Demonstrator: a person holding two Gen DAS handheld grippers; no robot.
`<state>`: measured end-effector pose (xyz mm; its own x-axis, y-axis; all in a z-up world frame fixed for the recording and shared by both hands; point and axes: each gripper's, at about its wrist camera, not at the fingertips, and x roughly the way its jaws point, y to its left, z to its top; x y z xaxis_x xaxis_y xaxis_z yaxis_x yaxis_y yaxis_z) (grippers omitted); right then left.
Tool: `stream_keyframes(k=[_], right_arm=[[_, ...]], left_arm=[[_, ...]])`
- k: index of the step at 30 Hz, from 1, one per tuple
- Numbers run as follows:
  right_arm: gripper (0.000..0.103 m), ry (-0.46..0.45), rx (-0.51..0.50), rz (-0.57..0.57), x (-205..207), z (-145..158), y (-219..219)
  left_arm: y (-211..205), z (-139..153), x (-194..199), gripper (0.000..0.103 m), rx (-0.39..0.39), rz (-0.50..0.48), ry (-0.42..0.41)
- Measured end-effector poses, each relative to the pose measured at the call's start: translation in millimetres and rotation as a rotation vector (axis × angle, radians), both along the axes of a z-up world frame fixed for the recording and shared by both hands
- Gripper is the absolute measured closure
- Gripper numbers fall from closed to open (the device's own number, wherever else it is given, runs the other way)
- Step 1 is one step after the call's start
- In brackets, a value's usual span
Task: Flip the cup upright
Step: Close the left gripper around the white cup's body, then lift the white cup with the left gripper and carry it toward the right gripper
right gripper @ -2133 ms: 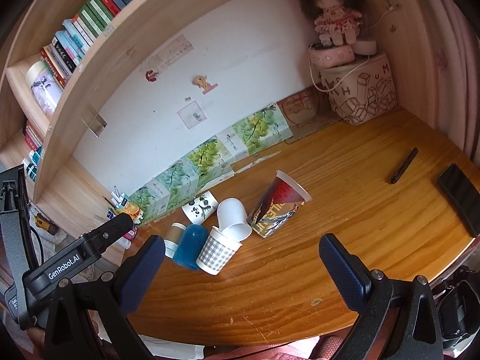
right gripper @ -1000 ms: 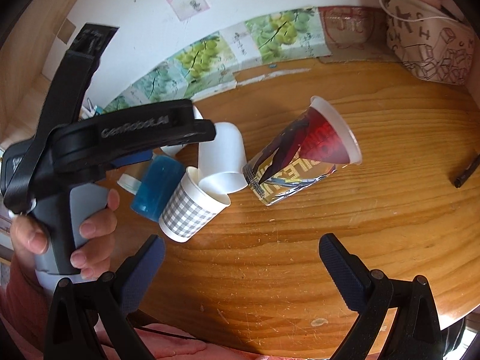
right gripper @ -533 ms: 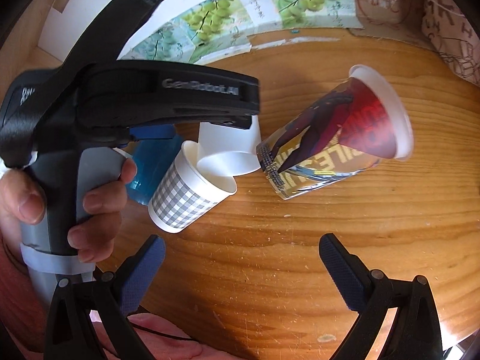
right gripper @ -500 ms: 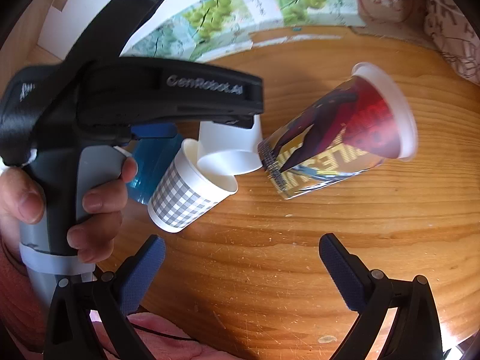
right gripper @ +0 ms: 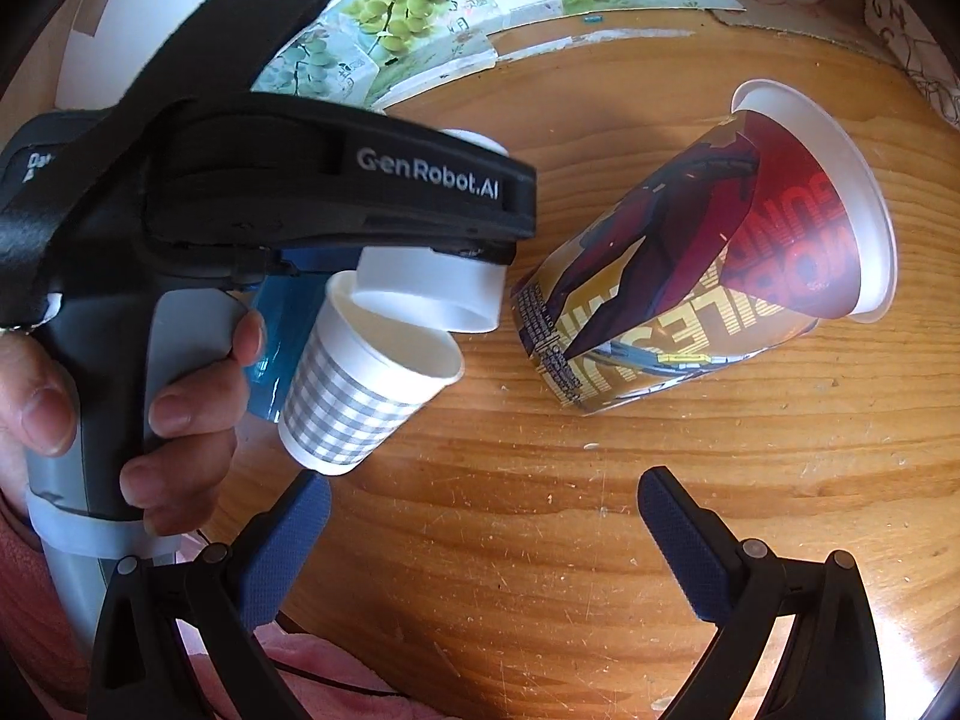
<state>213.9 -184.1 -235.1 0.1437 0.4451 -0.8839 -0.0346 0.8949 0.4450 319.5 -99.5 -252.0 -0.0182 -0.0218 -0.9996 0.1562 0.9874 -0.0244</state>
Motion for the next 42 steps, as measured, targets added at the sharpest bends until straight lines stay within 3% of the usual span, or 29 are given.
stream_keyframes(k=[4, 12, 24, 42], right_arm=[[0.000, -0.001, -0.006, -0.015, 1, -3, -4], [0.000, -0.001, -0.013, -0.039, 5, -2, -13], [0.000, -0.055, -0.011, -0.041, -7, 13, -17], [0.000, -0.156, -0.060, -0.049, -54, 43, -17]], left_arm=[[-1, -2, 3, 0.031, 0.009, -0.013, 0.004], [-19, -6, 11, 0.032, 0.019, -0.066, -0.014], [-40, 32, -3, 0.034, -0.003, -0.167, -0.114], [-12, 92, -50, 0.035, -0.108, -0.245, -0.244]])
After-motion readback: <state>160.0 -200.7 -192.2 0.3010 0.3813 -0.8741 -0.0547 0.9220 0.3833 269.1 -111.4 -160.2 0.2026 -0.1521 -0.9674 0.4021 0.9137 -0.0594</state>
